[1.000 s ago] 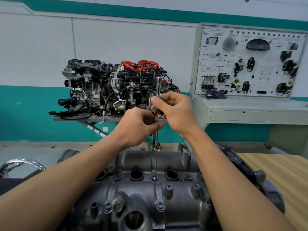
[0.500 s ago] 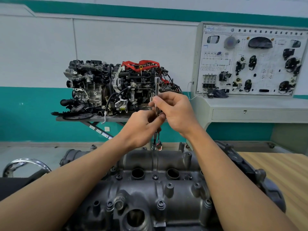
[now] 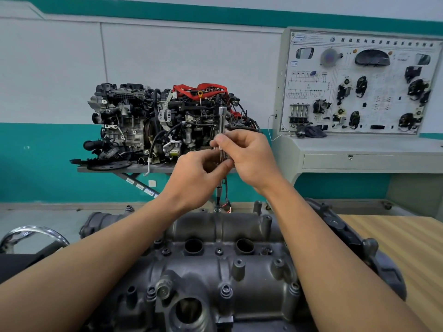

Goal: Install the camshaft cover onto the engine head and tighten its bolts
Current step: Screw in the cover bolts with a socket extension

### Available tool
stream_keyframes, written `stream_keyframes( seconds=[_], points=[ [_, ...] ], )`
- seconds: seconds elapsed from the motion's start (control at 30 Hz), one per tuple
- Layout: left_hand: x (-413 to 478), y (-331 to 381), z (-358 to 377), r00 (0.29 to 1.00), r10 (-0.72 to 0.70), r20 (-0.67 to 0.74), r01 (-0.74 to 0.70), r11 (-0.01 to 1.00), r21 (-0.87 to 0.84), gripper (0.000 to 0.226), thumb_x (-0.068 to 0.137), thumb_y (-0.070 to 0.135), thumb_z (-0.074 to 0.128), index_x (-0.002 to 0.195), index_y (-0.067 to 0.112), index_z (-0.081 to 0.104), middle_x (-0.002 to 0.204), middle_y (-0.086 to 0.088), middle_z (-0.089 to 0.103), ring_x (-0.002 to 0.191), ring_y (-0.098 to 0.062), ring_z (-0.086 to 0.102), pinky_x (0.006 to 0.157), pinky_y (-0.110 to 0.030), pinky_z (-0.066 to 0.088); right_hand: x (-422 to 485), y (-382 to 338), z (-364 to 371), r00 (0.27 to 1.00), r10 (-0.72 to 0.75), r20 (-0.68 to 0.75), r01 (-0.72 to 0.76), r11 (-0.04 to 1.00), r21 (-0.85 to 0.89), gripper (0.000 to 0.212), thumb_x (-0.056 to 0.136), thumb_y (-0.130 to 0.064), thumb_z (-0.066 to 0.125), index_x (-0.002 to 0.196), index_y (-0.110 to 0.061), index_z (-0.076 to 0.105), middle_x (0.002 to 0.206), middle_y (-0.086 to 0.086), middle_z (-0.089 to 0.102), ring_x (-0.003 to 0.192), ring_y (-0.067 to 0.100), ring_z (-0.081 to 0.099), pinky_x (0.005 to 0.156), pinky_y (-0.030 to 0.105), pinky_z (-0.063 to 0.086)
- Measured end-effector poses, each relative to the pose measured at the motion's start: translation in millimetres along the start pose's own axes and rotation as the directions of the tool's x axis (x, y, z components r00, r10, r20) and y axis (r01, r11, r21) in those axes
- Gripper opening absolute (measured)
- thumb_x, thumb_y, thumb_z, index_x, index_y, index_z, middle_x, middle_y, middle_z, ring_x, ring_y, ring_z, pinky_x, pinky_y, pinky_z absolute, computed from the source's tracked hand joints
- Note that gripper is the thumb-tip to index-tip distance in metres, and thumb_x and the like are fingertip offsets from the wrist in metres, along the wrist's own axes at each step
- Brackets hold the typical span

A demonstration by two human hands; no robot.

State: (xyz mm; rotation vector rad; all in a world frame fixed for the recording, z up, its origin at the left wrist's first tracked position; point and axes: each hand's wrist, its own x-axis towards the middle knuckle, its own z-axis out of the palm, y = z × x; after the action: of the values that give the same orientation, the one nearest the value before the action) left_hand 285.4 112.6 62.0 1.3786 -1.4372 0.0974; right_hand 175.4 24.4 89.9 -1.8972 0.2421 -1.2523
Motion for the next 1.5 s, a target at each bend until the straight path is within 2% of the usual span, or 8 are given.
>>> stream_keyframes(
  seconds=[0.2,0.33,0.57,0.67,0.87,1.17,1.37,1.5],
  points=[
    [-0.3,-1.5,-0.8,0.997,-0.01,-0.076,0.007,0.999,-0.035,0.009,0.087,0.017,0.076,0.079,0.016,0.072,0.07,-0.001,0.074,0.064,-0.014,0.071,0.065,-0.04,0.061,-0.8,2.6,1.7,0.999,-0.008,-0.033,0.009,0.999,0.042,0.011,0.087,-0.021,0.075,0.082,-0.013,0.069,0.075,0.0,0.072,0.069,0.007,0.065,0.064,0.022,0.054],
    [-2.1,-0.2,1.2,0.999,0.021,0.032,-0.018,0.997,-0.079,0.015,0.097,0.009,0.061,0.096,0.016,0.073,0.086,-0.004,0.077,0.079,-0.015,0.075,0.078,-0.037,0.062,-1.7,-0.5,1.5,0.993,0.02,0.115,-0.038,0.987,0.158,0.021,0.101,-0.013,0.053,0.099,-0.004,0.071,0.102,0.022,0.072,0.085,0.016,0.066,0.073,0.024,0.059],
    [-2.3,-0.8,-1.2,1.0,-0.008,-0.011,0.007,0.999,-0.044,0.014,0.086,0.023,0.077,0.09,0.01,0.074,0.078,-0.006,0.076,0.073,-0.024,0.074,0.071,-0.044,0.061,-1.0,4.4,3.0,0.998,-0.044,-0.04,0.047,0.995,0.085,0.01,0.087,-0.013,0.075,0.078,-0.01,0.077,0.07,0.0,0.073,0.063,0.007,0.066,0.059,0.021,0.054],
    [-1.5,-1.6,-2.7,0.999,-0.026,-0.031,0.024,0.998,-0.056,0.014,0.081,0.019,0.082,0.079,0.01,0.071,0.07,-0.007,0.073,0.066,-0.027,0.071,0.064,-0.041,0.061,-1.9,4.4,6.5,0.997,-0.067,-0.048,0.071,0.995,0.076,0.021,0.086,-0.017,0.076,0.078,0.002,0.074,0.072,0.015,0.072,0.063,0.011,0.064,0.058,0.022,0.055],
    [-3.2,-1.7,-2.3,1.0,-0.018,-0.024,0.017,1.0,-0.019,0.026,0.093,0.009,0.065,0.082,0.033,0.069,0.076,0.0,0.075,0.072,-0.019,0.072,0.069,-0.04,0.062,-2.1,-1.0,2.8,0.995,0.011,0.101,-0.027,0.988,0.152,0.03,0.103,-0.014,0.05,0.09,-0.005,0.075,0.082,0.004,0.074,0.073,0.009,0.069,0.065,0.022,0.057],
    [-0.9,-0.2,-6.1,0.994,-0.069,-0.082,0.068,0.998,-0.012,0.019,0.079,0.024,0.084,0.083,0.011,0.07,0.072,-0.005,0.073,0.064,-0.022,0.071,0.064,-0.043,0.061,0.1,4.5,2.8,0.996,-0.057,-0.074,0.056,0.998,-0.009,0.02,0.085,-0.024,0.078,0.07,-0.015,0.069,0.063,-0.003,0.066,0.058,0.007,0.059,0.056,0.022,0.05],
    [-1.4,-1.5,-4.4,0.998,-0.037,0.046,0.04,0.997,-0.068,0.023,0.094,0.004,0.063,0.094,0.025,0.073,0.089,0.0,0.078,0.083,-0.016,0.075,0.081,-0.042,0.061,-0.5,2.2,1.2,0.995,0.013,0.098,-0.032,0.98,0.197,0.017,0.1,-0.009,0.054,0.102,-0.003,0.069,0.086,0.001,0.074,0.078,0.008,0.072,0.068,0.019,0.056],
    [-2.0,-0.5,-3.7,0.997,-0.049,0.063,0.054,0.995,-0.088,0.01,0.094,0.008,0.064,0.095,0.011,0.074,0.088,-0.005,0.078,0.085,-0.022,0.075,0.081,-0.045,0.061,-0.3,2.5,2.9,0.998,-0.037,0.059,0.033,0.997,0.067,0.016,0.097,-0.011,0.061,0.086,-0.011,0.072,0.078,-0.001,0.074,0.074,0.009,0.071,0.069,0.022,0.057]
  ],
)
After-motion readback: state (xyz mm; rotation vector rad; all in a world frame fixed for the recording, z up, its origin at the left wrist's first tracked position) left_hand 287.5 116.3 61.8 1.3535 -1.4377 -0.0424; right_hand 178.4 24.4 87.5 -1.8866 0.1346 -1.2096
